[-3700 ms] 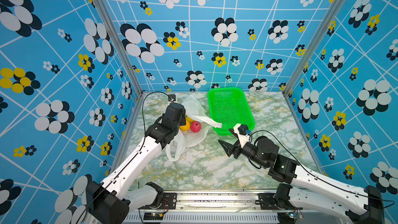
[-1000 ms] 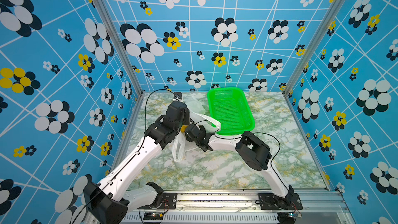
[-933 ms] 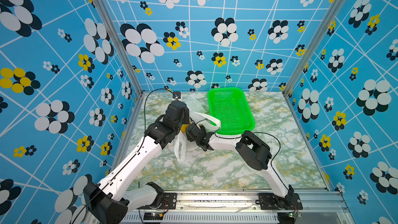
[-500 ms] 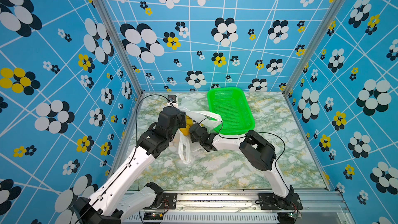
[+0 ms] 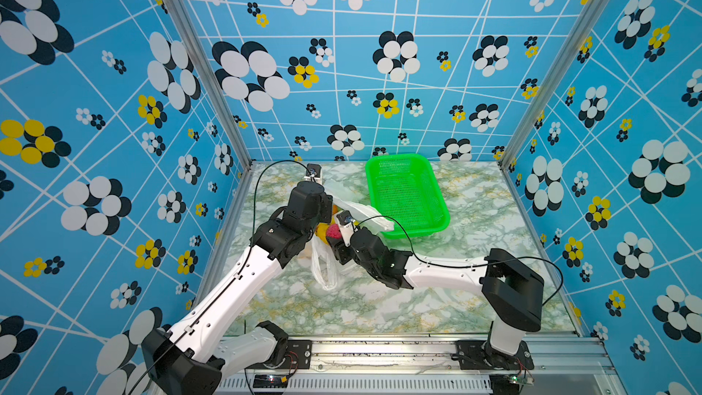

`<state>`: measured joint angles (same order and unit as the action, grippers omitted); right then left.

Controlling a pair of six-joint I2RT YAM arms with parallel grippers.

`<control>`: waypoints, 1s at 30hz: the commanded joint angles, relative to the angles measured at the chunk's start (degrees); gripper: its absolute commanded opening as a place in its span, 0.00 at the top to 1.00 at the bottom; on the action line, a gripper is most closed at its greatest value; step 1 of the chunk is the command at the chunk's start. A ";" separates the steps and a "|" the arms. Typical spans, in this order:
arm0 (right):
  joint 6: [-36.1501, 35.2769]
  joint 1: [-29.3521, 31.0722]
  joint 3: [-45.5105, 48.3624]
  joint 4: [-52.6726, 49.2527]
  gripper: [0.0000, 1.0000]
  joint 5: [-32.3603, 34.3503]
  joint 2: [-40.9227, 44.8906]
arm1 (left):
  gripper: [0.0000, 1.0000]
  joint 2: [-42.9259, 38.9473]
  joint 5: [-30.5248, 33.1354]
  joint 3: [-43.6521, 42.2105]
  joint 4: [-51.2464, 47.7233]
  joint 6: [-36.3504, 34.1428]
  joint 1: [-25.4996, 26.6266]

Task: Untie the knot of the plastic bag and take out the fruit
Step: 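Grasp the pink pomegranate with the right gripper and lift it out, then carry the pink pomegranate with the right gripper over the green basket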

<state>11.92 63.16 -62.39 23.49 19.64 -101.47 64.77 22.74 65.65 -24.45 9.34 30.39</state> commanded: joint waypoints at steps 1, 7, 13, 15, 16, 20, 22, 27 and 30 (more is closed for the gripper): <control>-3.53 0.01 3.78 2.75 0.77 -2.17 5.29 | 1.00 -2.17 1.04 -0.90 -0.58 -0.83 -0.51; -7.03 0.25 14.19 5.41 0.76 4.14 21.89 | 1.00 -3.98 0.25 -2.63 0.87 -1.13 -0.69; -6.73 -5.30 15.69 -5.18 0.80 16.13 33.90 | 1.00 -5.28 2.54 -3.40 1.45 0.19 -0.86; -4.01 -9.57 14.94 -10.33 0.83 16.22 36.03 | 1.00 -6.33 -0.13 -4.19 2.43 0.03 -0.99; -2.85 -11.82 14.93 -12.25 0.83 16.14 36.95 | 1.00 -6.87 -1.56 -4.47 2.65 -0.18 -1.04; 1.46 -18.63 16.14 -15.78 0.83 15.22 39.48 | 1.00 -7.99 -0.07 -4.85 1.97 0.06 -1.04; 3.77 -21.58 16.01 -17.62 0.83 13.72 38.93 | 1.00 -8.38 0.13 -5.16 2.20 0.06 -0.99; 11.65 -28.76 9.14 -29.03 0.85 6.97 29.93 | 1.00 -9.21 -0.95 -5.62 2.38 -0.08 -1.04; 13.15 -31.46 5.13 -31.51 0.89 0.71 22.87 | 1.00 -9.82 -1.09 -5.92 2.47 -0.08 -1.11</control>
<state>20.53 33.21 -53.80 -1.30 27.42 -74.32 56.23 22.24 60.53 -23.49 9.21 29.69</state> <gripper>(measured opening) 0.583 0.041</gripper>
